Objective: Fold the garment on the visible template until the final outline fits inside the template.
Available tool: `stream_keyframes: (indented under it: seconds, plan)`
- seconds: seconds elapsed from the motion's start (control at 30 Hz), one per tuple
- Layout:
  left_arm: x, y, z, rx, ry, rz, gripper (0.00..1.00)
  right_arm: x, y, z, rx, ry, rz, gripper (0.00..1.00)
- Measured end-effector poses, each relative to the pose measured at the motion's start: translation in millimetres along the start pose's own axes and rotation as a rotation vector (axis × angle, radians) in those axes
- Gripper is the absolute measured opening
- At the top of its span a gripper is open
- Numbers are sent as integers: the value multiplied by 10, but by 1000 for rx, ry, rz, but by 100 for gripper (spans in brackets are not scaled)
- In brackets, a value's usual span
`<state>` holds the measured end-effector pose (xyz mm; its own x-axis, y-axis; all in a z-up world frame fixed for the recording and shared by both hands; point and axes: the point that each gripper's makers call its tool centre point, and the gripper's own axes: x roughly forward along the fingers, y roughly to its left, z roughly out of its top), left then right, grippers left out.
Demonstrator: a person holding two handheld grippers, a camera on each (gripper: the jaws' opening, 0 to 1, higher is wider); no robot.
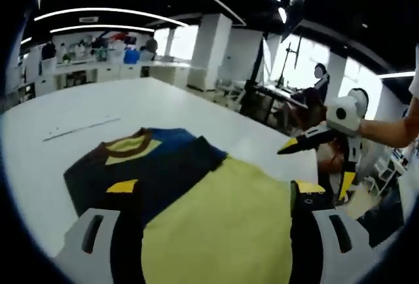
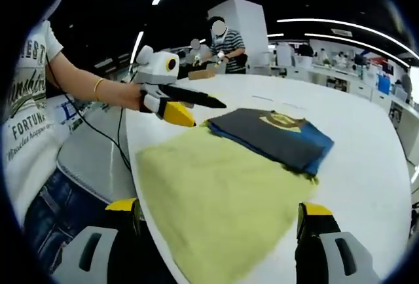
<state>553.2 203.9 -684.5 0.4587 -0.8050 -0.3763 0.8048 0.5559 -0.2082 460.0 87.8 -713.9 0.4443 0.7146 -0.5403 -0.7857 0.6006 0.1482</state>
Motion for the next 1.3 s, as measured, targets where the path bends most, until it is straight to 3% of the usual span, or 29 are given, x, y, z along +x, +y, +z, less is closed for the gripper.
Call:
stream_keyframes:
  seconds: [0.23,0.43,0.67,0.77,0.9,1.17,1.3]
  plan:
    - [-275,-161,-165,48,35,-29,96,-13,50,-34,-20,22,14,99]
    - [-450,-229,-388,42,62,-23,97,-20,93,-85,-36,39,15,99]
    - [-688,-333,-704,81,143,-30,97,-28,196,-212,-66,95,28,99]
    - [-808,-299,-863,105,199,-25,93,-29,224,-276,-91,126,30,99]
    - [-914,-286,-980,105,226,-21,91,-32,247,-365,-119,165,32,99]
    - [-1101,-237,-1234,140,304,-5,83,-66,221,-539,-154,243,19,85]
    - [-1175,-244,-1330,161,347,-16,74,-76,203,-627,-193,290,16,75]
